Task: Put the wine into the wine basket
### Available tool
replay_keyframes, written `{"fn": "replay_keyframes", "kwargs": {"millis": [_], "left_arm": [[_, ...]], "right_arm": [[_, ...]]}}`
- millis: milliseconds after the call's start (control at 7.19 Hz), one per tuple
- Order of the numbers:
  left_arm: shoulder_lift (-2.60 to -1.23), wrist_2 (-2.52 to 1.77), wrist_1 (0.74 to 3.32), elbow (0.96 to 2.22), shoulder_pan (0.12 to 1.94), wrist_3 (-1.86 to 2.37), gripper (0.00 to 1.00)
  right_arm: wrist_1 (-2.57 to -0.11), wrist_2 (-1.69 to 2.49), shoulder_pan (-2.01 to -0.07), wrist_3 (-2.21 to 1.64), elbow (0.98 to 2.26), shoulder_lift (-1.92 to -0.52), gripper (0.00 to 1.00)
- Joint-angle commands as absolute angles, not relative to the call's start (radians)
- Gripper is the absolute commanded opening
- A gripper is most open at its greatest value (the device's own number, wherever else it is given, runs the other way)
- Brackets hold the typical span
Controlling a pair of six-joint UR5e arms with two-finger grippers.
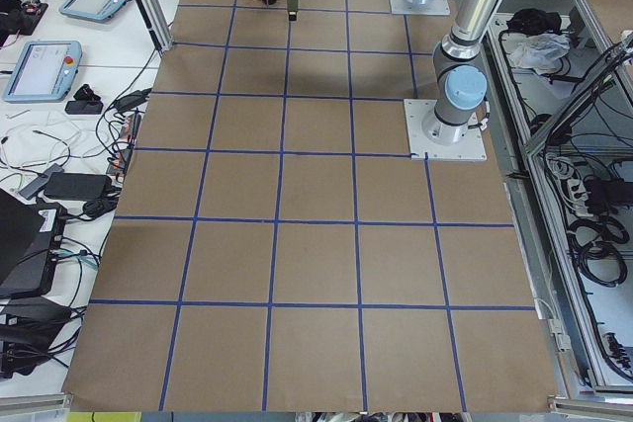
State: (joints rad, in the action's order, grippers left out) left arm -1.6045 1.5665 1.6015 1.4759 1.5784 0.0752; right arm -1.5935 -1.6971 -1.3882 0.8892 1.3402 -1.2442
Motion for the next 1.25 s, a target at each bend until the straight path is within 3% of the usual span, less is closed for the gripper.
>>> {"fn": "replay_keyframes", "kwargs": {"millis": [0,1113], "left_arm": [[-1.605,1.566,1.601,1.476,1.578,0.075,1.0],[-1.605,1.565,1.601,1.477,1.578,0.075,1.0]], "right_arm": [[-1.592,-1.701,-1.388,0.911,1.342,-1.233,0.0],[-1.585,-1.732,-1.393,0.913,1.362,-1.212,0.0]]}}
